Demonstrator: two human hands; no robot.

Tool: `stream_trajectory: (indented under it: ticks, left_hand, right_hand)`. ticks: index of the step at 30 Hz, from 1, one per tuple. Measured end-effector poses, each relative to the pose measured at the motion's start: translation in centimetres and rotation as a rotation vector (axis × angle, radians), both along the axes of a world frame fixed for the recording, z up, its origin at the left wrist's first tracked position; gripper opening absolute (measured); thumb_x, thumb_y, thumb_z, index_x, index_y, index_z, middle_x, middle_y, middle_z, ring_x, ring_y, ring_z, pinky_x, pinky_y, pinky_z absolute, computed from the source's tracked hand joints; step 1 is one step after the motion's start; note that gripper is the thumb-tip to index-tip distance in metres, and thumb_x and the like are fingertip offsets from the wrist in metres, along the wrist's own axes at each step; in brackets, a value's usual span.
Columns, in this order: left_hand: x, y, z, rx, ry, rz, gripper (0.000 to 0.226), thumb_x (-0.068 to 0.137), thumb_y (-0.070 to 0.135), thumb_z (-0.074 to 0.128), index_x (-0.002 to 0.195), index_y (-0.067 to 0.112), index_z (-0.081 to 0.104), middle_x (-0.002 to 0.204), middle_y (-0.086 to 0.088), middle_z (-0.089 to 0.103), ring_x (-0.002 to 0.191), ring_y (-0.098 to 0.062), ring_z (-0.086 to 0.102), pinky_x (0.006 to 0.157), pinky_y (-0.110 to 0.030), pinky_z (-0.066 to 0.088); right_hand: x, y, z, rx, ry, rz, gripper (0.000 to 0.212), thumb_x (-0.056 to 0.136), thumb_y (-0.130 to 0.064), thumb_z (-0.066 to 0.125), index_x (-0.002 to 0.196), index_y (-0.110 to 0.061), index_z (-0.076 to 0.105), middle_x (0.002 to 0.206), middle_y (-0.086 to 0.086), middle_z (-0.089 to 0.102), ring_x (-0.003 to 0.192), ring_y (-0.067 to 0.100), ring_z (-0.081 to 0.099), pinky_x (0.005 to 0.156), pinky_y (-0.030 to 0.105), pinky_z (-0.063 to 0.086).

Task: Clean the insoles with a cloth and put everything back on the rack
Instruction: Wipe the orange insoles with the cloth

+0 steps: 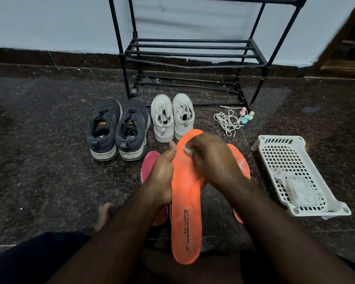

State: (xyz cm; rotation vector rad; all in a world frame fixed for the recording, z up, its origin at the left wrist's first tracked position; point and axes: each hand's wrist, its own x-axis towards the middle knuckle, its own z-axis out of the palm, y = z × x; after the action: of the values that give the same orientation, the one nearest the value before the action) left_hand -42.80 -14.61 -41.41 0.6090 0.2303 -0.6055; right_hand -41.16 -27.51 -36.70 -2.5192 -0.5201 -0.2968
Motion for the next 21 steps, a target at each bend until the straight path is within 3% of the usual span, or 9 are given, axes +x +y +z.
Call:
stream_trajectory:
  ticks: [4, 6, 8, 10, 12, 14, 17, 21]
  left_hand:
    - [0.1, 0.1, 0.2, -0.024, 0.001, -0.012, 0.080, 0.100, 0.068, 0.021, 0.109, 0.012, 0.077, 0.113, -0.013, 0.071, 0.099, -0.032, 0.068, 0.083, -0.048, 0.054]
    - [0.1, 0.1, 0.0, -0.011, 0.006, 0.001, 0.082, 0.101, 0.065, 0.018, 0.098, 0.013, 0.080, 0.104, -0.011, 0.075, 0.093, -0.028, 0.072, 0.084, -0.042, 0.056]
    - [0.2, 0.3, -0.1, 0.013, 0.024, 0.035, 0.080, 0.102, 0.062, 0.020, 0.085, 0.013, 0.081, 0.089, -0.009, 0.075, 0.085, -0.024, 0.073, 0.083, -0.037, 0.055]
    - [0.5, 0.6, -0.4, -0.006, 0.059, 0.081, 0.075, 0.102, 0.061, 0.027, 0.082, 0.011, 0.080, 0.083, -0.010, 0.071, 0.084, -0.025, 0.071, 0.088, -0.038, 0.052]
    - [0.6, 0.6, -0.5, 0.003, 0.048, 0.080, 0.075, 0.102, 0.062, 0.026, 0.089, 0.010, 0.079, 0.092, -0.013, 0.072, 0.090, -0.029, 0.070, 0.092, -0.042, 0.049]
    - [0.4, 0.3, -0.4, 0.023, 0.024, 0.051, 0.077, 0.103, 0.062, 0.020, 0.103, 0.010, 0.077, 0.100, -0.014, 0.075, 0.092, -0.029, 0.073, 0.088, -0.043, 0.053]
    - [0.1, 0.2, -0.1, 0.026, 0.010, -0.002, 0.074, 0.101, 0.066, 0.020, 0.129, 0.011, 0.061, 0.119, -0.015, 0.069, 0.103, -0.034, 0.068, 0.086, -0.049, 0.054]
    - [0.2, 0.3, -0.1, 0.018, 0.026, 0.026, 0.076, 0.103, 0.062, 0.022, 0.103, 0.010, 0.076, 0.104, -0.015, 0.073, 0.096, -0.031, 0.071, 0.091, -0.044, 0.052]
  right_hand:
    - [0.7, -1.2, 0.1, 0.031, -0.011, -0.132, 0.028, 0.075, 0.001, 0.065, 0.096, -0.016, 0.073, 0.093, 0.004, 0.070, 0.088, 0.022, 0.063, 0.077, 0.021, 0.039]
    - [0.4, -0.2, -0.7, 0.011, -0.025, -0.059, 0.028, 0.075, -0.001, 0.063, 0.097, -0.015, 0.074, 0.095, 0.005, 0.070, 0.091, 0.026, 0.063, 0.083, 0.029, 0.047]
    - [-0.3, 1.2, -1.4, -0.024, -0.021, 0.042, 0.021, 0.076, -0.009, 0.061, 0.093, -0.012, 0.074, 0.095, 0.005, 0.068, 0.090, 0.030, 0.063, 0.081, 0.040, 0.051]
    - [-0.8, 2.1, -1.6, -0.053, 0.000, 0.104, 0.018, 0.077, -0.014, 0.060, 0.089, -0.010, 0.073, 0.095, 0.006, 0.068, 0.090, 0.032, 0.063, 0.081, 0.042, 0.051]
    - [-0.8, 1.8, -1.2, -0.056, -0.005, 0.122, 0.020, 0.072, -0.009, 0.058, 0.086, -0.011, 0.072, 0.087, 0.006, 0.069, 0.084, 0.031, 0.063, 0.076, 0.037, 0.049]
    - [-0.2, 0.7, -0.9, -0.053, -0.035, 0.059, 0.028, 0.067, -0.005, 0.055, 0.088, -0.012, 0.072, 0.082, 0.006, 0.068, 0.080, 0.030, 0.062, 0.073, 0.036, 0.046]
    - [0.9, -0.8, -0.7, -0.032, -0.035, -0.099, 0.034, 0.069, -0.009, 0.054, 0.096, -0.013, 0.073, 0.091, 0.009, 0.067, 0.087, 0.030, 0.063, 0.078, 0.038, 0.049]
    - [-0.1, 1.1, -1.4, -0.073, -0.024, 0.012, 0.033, 0.072, -0.016, 0.049, 0.092, -0.010, 0.074, 0.087, 0.009, 0.068, 0.084, 0.031, 0.063, 0.074, 0.040, 0.051]
